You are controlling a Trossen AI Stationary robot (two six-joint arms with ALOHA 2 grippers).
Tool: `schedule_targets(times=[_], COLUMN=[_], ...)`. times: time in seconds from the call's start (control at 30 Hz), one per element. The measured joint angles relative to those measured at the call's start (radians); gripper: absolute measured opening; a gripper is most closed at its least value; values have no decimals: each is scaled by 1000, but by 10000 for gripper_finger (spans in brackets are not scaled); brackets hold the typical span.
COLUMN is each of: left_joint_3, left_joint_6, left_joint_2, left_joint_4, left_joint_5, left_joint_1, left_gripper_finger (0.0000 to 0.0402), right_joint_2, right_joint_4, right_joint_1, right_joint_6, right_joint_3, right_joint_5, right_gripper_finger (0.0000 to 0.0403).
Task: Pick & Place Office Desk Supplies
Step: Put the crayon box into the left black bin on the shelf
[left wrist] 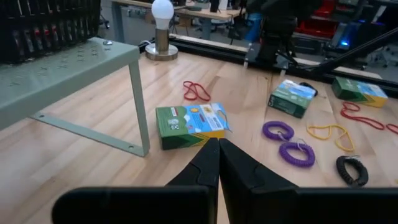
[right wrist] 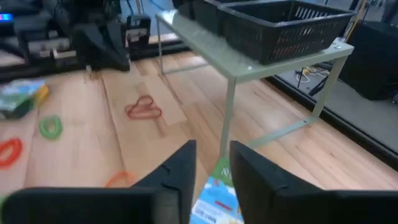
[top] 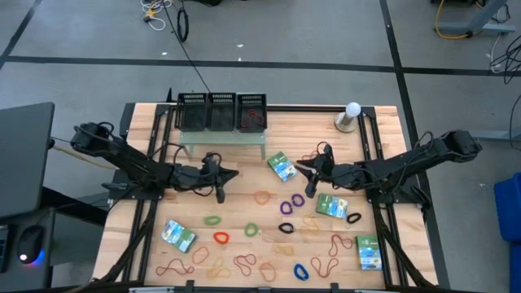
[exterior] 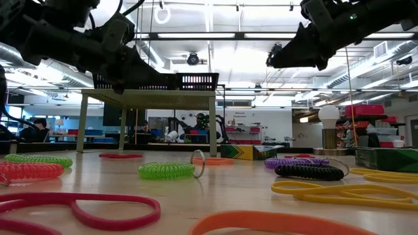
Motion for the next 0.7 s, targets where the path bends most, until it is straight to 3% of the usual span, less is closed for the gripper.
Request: schedule_targets(times=[0.33,0.53,0.7], left_joint_3=[0,0,1], left_joint_6=[6,-1,-1], left_joint_2=[15,36,44], left_joint_4=[-2,-3,-2], left_joint_5=[0,3,4], left_joint_1=[-1,-1,-1], left_gripper_finger=[11,11,11], right_joint_2=[82,147,288], right_joint_4=[-41,-268,-371], right_joint_1=[88,74,48], right_joint_6=[-69,-82,-110], right_joint_3=[3,91,143], right_joint_5=[76,77,29], right_gripper_finger=[210,222,222])
